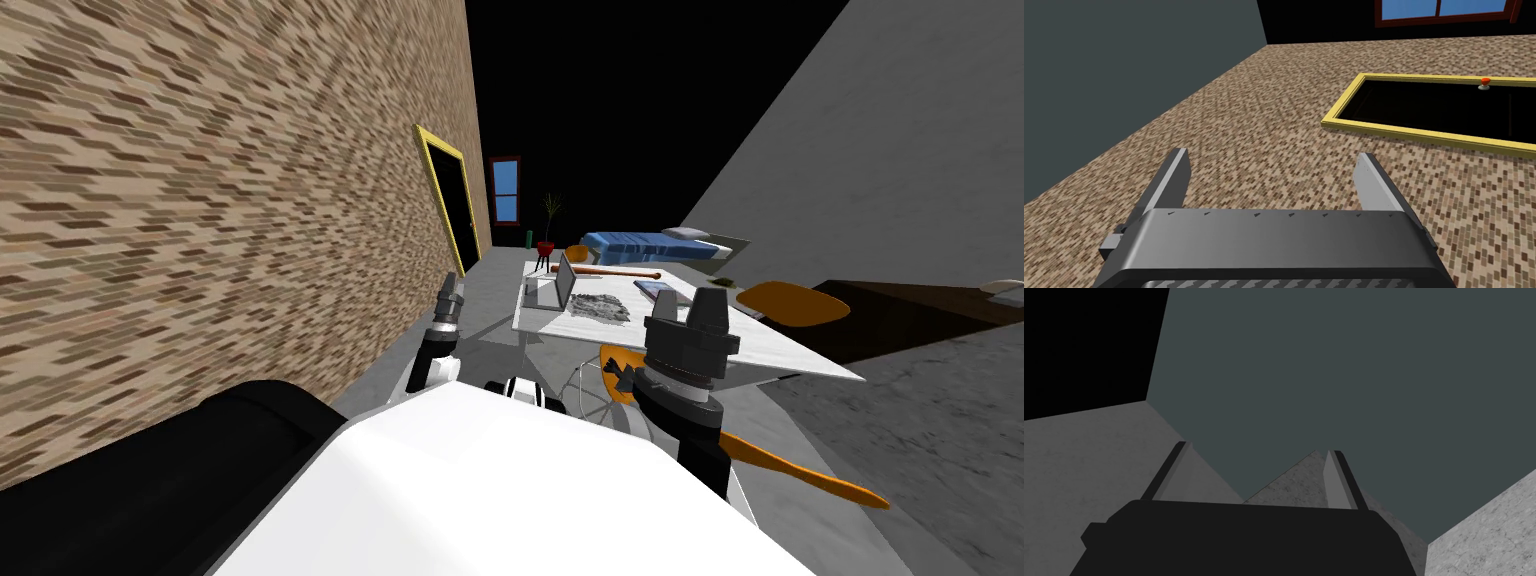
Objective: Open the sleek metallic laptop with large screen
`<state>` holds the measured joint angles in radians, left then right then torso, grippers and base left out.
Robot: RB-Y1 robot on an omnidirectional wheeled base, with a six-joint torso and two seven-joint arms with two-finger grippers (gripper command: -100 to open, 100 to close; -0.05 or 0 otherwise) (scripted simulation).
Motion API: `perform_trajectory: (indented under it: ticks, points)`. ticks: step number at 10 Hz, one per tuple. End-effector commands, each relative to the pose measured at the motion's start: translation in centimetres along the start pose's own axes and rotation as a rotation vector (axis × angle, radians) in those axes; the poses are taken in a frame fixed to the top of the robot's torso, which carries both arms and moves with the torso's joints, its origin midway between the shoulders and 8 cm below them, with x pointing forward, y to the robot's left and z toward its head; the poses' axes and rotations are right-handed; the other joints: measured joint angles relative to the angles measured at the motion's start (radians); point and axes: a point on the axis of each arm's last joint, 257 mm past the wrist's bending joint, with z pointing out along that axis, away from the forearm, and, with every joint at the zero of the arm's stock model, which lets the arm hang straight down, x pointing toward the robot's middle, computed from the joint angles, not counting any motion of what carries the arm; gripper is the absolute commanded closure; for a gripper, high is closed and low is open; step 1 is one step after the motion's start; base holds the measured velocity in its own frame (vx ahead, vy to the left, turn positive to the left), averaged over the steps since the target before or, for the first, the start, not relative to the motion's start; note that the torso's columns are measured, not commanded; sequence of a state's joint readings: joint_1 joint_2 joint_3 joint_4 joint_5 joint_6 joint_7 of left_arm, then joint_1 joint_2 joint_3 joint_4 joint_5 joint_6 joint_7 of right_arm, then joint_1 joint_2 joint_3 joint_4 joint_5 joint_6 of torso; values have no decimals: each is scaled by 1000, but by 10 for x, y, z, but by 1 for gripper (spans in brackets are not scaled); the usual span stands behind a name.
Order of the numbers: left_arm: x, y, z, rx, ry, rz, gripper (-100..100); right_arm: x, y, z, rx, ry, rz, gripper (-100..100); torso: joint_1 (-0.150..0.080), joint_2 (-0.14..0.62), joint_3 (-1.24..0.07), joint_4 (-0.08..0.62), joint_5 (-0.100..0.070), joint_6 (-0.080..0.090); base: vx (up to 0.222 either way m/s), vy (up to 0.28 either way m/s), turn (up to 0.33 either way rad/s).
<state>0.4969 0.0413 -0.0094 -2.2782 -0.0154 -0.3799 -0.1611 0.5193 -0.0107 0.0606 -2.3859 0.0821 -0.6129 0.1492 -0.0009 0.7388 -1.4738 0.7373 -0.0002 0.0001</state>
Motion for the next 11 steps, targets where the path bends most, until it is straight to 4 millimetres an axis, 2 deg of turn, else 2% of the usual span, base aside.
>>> perform_trajectory:
  ticks: [1,3,4,5,7,8,9,10,11]
  points:
    - [-3,26,4,-26,41,97,-100,0,0,0,0,0,0,0,0,1,-1,1,0,0,-83,-31,-137]
    - [-8,39,6,-41,49,140,-100,0,0,0,0,0,0,0,0,0,-2,1,0,0,-77,-42,-94]
    - [-14,52,9,-54,52,186,-100,0,0,0,0,0,0,0,2,-2,-3,0,0,0,-57,-16,-107]
    - [-14,52,9,-56,53,186,-100,0,0,0,0,0,0,0,2,-2,-3,0,1,0,-46,-13,-54]
    - [-33,73,19,-74,47,284,-100,0,0,0,0,0,0,0,1,-2,-3,0,0,0,-62,-35,-170]
    - [-33,81,16,-91,50,284,-100,0,0,0,0,0,0,0,-1,0,-2,1,0,0,-62,-39,-58]
    - [-44,90,22,-99,41,335,-100,0,0,0,0,0,0,0,0,0,-2,1,0,-1,-74,-40,-91]
    - [-44,95,20,-111,43,335,-100,0,0,0,0,0,0,0,1,0,-2,1,0,0,-66,-36,-80]
    - [-58,105,26,-121,31,387,-100,0,0,0,0,0,0,0,1,-1,-2,1,0,0,-78,-45,-167]
